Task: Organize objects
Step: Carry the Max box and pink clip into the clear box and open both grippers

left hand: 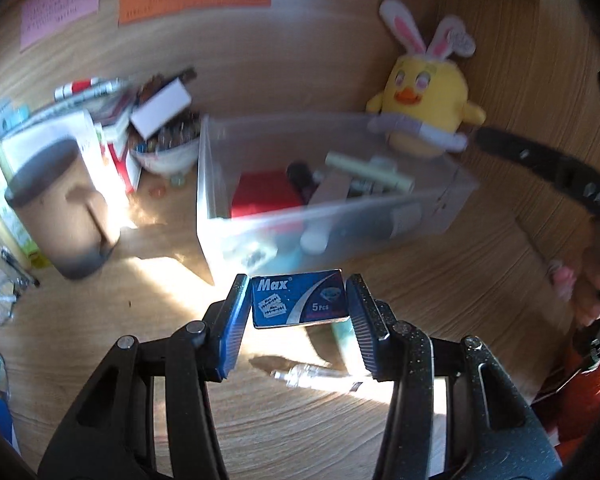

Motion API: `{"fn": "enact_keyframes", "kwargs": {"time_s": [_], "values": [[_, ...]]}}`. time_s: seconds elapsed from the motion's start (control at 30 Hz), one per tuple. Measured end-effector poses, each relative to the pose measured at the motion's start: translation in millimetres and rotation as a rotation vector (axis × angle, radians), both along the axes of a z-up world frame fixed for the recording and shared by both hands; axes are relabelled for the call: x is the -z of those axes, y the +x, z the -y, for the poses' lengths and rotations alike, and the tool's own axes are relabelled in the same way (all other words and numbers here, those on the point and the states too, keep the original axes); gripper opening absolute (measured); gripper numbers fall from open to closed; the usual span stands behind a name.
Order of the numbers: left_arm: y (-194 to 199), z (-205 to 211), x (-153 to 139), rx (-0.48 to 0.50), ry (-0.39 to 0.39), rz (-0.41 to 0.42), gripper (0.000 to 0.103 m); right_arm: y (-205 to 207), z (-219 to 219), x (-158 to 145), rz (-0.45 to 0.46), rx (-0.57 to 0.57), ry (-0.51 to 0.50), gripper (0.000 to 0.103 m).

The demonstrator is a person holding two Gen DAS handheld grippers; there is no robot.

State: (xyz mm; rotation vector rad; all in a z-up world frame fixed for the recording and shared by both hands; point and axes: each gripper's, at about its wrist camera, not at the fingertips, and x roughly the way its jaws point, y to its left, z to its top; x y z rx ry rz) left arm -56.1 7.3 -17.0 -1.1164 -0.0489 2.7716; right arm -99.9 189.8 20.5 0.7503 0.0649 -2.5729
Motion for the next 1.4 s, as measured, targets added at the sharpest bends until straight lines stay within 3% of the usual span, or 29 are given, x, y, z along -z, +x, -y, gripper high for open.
{"fn": "enact_keyframes", "kwargs": {"time_s": [0.33, 0.6, 0.93, 1.4], "values": [[-22.5, -3.9, -33.7, 0.004, 0.041, -0.075, 0.048, -16.0, 2.2, -15.8, -0.039, 0.009, -0.013, 0.020], [-57.0, -12.0, -36.6, 0.007, 0.060, -0.053, 0.048, -28.3, -5.4, -23.3, -0.063, 0.040, -0.008, 0.020], [-97.4, -30.2, -14.2, 0.028, 0.080, 0.044, 0.048, -49.0, -18.0, 7.7, 0.019, 0.061, 0.022, 0.020], [-117.5, -44.0, 6.7, 0.034, 0.069, 0.103, 0.048, -73.1, -12.1, 49.6, 0.157, 0.012, 0.055, 0.020]]}}
